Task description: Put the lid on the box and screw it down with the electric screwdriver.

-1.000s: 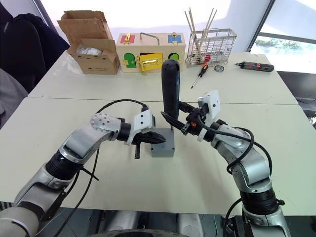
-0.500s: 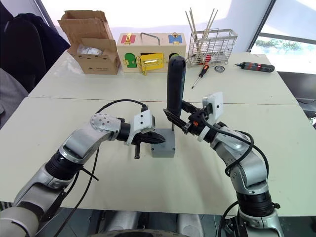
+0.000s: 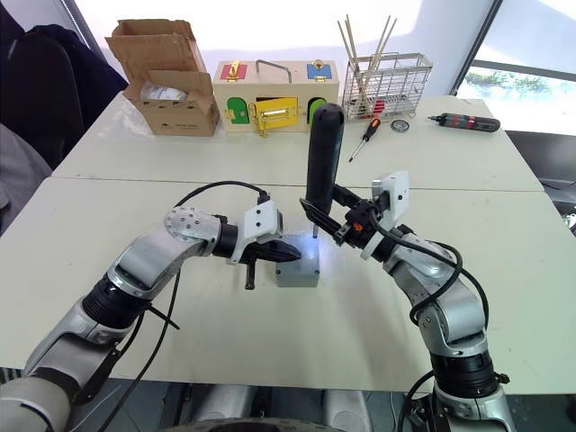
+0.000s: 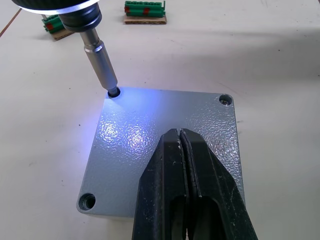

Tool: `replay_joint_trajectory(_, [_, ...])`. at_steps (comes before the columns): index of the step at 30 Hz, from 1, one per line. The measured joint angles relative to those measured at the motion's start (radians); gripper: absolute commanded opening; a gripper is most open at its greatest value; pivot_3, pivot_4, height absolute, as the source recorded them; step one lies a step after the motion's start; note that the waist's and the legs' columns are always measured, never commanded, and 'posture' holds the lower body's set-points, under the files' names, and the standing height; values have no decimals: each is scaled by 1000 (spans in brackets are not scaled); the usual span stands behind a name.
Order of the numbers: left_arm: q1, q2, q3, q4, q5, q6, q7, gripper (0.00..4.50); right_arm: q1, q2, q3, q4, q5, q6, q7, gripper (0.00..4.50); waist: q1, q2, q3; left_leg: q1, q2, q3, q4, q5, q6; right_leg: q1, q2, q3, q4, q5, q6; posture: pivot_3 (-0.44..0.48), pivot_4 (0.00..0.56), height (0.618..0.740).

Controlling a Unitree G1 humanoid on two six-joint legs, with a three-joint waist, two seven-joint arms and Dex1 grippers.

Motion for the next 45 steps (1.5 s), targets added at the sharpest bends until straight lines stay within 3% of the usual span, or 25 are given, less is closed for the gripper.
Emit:
replay_joint_trajectory(16, [-1,-8,1,56,19,-109,-4,0,-61,-36,-59,5,79,97,1,1881,3,2,1,-1,0,0,0,0,0,0,-1,0,-2,0,0,0,150,735])
replay_joint_trajectory(24, [-9,-51,66,66,-35,-79,-13,0,-296,-216,-341,64,422,419,-74,1881,22,9,13,-21,-1,0,1,6,-10,-21,-2,0,1,1,0,0,150,735])
replay_joint_trajectory(29, [-103,-94,127,31,-93,-40,-2,0,-425,-395,-444,291,615,716,-158,1881,24,9,21,-23,-2,1,3,3,-4,-20,-4,0,0,1,-1,0,150,735])
replay_joint_trajectory(32, [-117,-60,134,-46,-137,-11,-40,0,-426,-549,-422,432,583,856,-157,1881,20,10,21,-23,-2,3,3,3,-5,-21,-5,0,-1,1,0,0,150,735])
replay_joint_trajectory(36, [-79,8,99,-139,-153,-6,-97,0,-330,-709,-276,543,453,921,-86,1881,17,14,24,-23,-2,6,2,3,-5,-22,-4,1,-1,1,0,0,150,735])
replay_joint_trajectory(45, [-45,-23,1,-192,-118,-40,-80,0,-312,-856,-13,699,305,1056,86,1881,14,20,29,-23,-1,7,4,2,-1,-22,-3,3,1,1,0,0,150,735])
